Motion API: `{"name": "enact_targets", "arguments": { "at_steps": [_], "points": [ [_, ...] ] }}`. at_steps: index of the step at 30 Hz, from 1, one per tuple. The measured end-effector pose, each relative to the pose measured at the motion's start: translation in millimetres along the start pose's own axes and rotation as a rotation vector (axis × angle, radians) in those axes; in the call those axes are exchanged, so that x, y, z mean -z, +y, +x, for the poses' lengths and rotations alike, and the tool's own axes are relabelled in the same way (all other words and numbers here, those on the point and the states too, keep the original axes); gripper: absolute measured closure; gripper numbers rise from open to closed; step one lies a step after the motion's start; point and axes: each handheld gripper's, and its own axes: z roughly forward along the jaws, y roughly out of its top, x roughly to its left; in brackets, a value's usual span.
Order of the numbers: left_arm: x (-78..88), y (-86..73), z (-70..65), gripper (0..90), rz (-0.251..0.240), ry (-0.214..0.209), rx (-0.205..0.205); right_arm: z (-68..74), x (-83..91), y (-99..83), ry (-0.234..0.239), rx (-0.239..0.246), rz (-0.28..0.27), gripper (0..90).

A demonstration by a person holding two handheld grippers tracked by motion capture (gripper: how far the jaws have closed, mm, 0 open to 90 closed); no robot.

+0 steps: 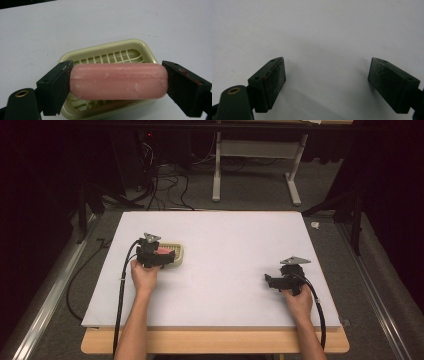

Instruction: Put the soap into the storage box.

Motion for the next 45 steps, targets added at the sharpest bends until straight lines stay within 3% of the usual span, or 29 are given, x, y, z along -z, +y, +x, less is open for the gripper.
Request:
{"name": "enact_targets", "arguments": {
  "at_steps": [15,21,45],
  "points": [
    [-0.1,-1.4,-0.3,13.9,0.047,-0.001,-0.014,-0.1,0.0,0.0,0.0,0.001,0.0,15.1],
    [-4.6,-3.1,-2.3,13.7,0.076,0.017,-0.029,-0.1,0.0,0.0,0.0,0.001,0.0,15.1],
    [-11.0,-3.9,-0.8,13.1,0.06,0.019,-0.009,0.0,0.0,0.0,0.0,0.0,0.0,15.1]
  ]
}}
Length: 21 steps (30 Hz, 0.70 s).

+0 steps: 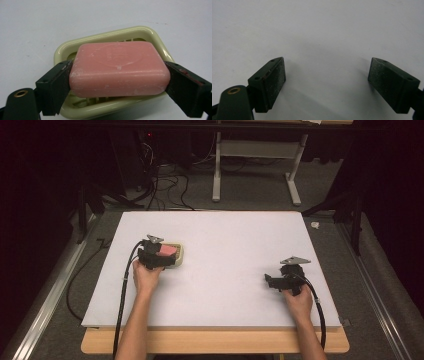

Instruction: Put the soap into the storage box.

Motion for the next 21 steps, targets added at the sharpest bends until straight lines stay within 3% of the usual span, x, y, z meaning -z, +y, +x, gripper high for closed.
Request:
{"name": "enact_targets", "arguments": {
  "at_steps": [9,21],
  "points": [
    [2.2,0.6,1.3,9.0,-0.009,-0.019,0.012,-0.1,-0.1,0.1,0.001,0.0,-0.001,15.1],
    [23.0,2.4,-3.5,9.2,-0.038,-0.038,-0.035,-0.1,-0.1,0.1,0.001,0.0,-0.001,15.1]
  ]
}}
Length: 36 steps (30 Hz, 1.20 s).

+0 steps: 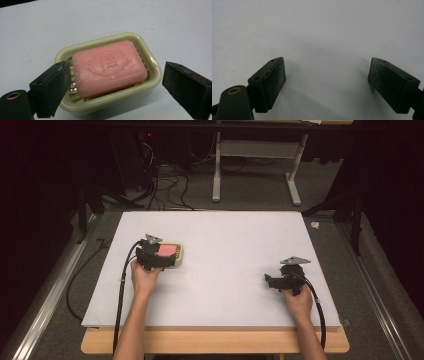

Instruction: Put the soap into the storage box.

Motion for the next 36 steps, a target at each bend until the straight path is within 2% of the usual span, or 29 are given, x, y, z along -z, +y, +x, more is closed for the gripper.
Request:
{"name": "enact_targets", "arguments": {
  "at_steps": [13,17,27,36],
  "points": [
    [22.2,1.4,-7.5,9.7,-0.036,-0.039,-0.03,0.0,0.0,0.0,0.0,0.0,0.0,15.1],
    [27.1,-0.3,-7.4,10.1,-0.056,-0.056,-0.016,0.0,0.0,0.0,0.0,0.0,0.0,15.0],
    [39.2,-7.3,-7.2,10.3,-0.081,-0.067,-0.004,0.0,0.0,0.0,0.0,0.0,0.0,15.1],
    [51.5,-12.7,-11.6,10.6,-0.102,-0.083,-0.01,0.1,0.0,0.0,0.0,0.0,0.0,15.1]
  ]
}}
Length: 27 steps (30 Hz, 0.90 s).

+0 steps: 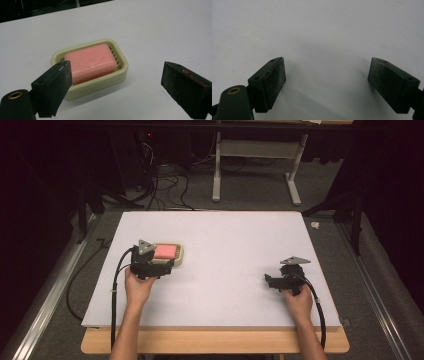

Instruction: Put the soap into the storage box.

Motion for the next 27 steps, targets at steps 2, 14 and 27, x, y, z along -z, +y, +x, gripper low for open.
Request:
{"name": "enact_targets", "arguments": {
  "at_steps": [2,14,27],
  "points": [
    [1.9,-1.6,-0.8,10.6,-0.002,-0.002,0.0,0.0,0.0,0.0,0.0,0.0,0.0,15.1],
    [13.2,-7.2,-7.7,11.5,-0.028,-0.034,0.004,-0.1,0.0,-0.1,-0.001,0.003,-0.001,15.1],
    [17.5,-13.8,-17.5,12.3,-0.033,-0.073,0.008,0.1,0.1,-0.1,-0.001,0.002,0.0,15.1]
  ]
}}
